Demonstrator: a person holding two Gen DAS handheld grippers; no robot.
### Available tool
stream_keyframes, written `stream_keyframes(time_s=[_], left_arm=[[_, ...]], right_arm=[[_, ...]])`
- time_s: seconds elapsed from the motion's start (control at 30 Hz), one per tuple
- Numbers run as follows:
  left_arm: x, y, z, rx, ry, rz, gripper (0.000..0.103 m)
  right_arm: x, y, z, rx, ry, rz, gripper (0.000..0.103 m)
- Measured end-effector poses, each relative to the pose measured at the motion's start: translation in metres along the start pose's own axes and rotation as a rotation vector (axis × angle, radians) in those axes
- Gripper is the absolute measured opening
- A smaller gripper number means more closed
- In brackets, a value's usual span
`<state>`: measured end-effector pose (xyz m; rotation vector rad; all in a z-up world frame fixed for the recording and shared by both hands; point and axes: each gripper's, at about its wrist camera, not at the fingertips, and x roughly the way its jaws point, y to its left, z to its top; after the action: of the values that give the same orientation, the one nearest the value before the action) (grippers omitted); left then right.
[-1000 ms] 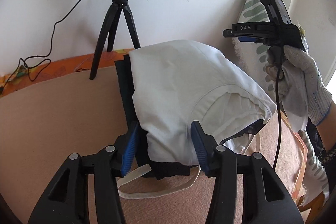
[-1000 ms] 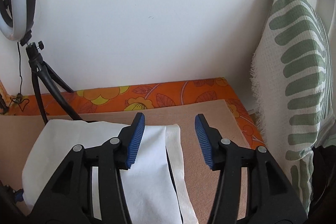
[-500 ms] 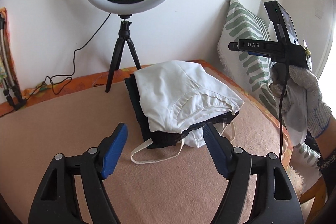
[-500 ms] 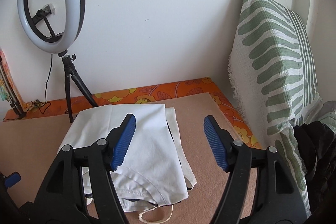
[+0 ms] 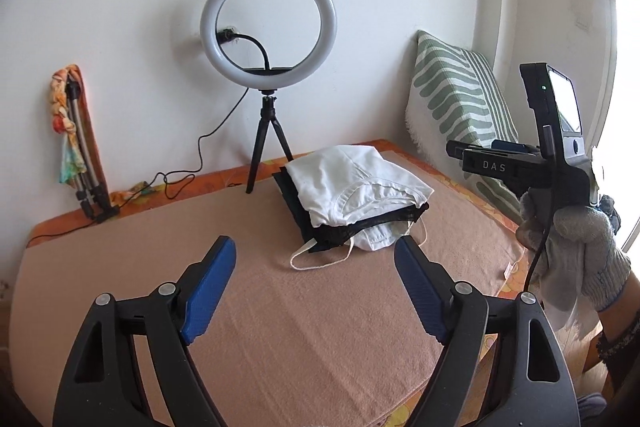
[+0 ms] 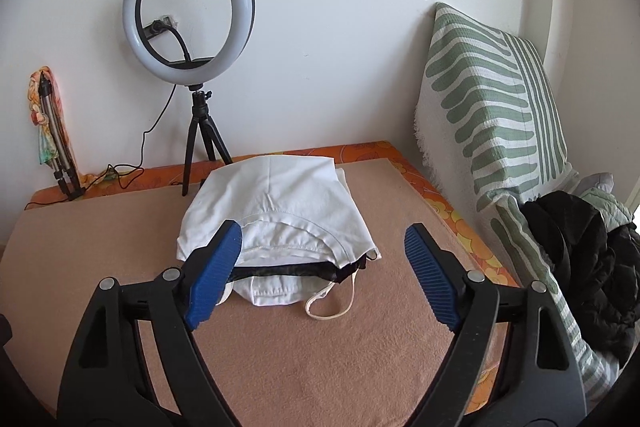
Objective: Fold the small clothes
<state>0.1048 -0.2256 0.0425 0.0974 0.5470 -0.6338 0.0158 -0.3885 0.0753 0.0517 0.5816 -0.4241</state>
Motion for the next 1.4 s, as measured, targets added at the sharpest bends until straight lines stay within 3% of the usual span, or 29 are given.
stream_keyframes(time_s=[0.43,0.5,0.9,1.4], left_arm=[[-0.059,0.004,-0.04,0.029,-0.019,0.093,0.092],[-0.064,0.004,-0.046,0.037,-0.027,0.095,0.103],[-0.077,0.02,-0.064,0.02,-0.038,0.098,0.103],[-0.075,0.021,-0.069,0.024,-0.025,0.116,0.103]], right_arm=[[-0.07,0.011,-0.06,-0.03,-0.052,-0.033,0.097],[-0.075,0.013,-0.068,-0.026,-0.067,-0.049,0.1],[-0.067,0.023,-0.099,-0.023,-0.057,-0.046,0.1],[-0.064,0.022,-0.103,0.024,-0.067,-0.051,0.1]])
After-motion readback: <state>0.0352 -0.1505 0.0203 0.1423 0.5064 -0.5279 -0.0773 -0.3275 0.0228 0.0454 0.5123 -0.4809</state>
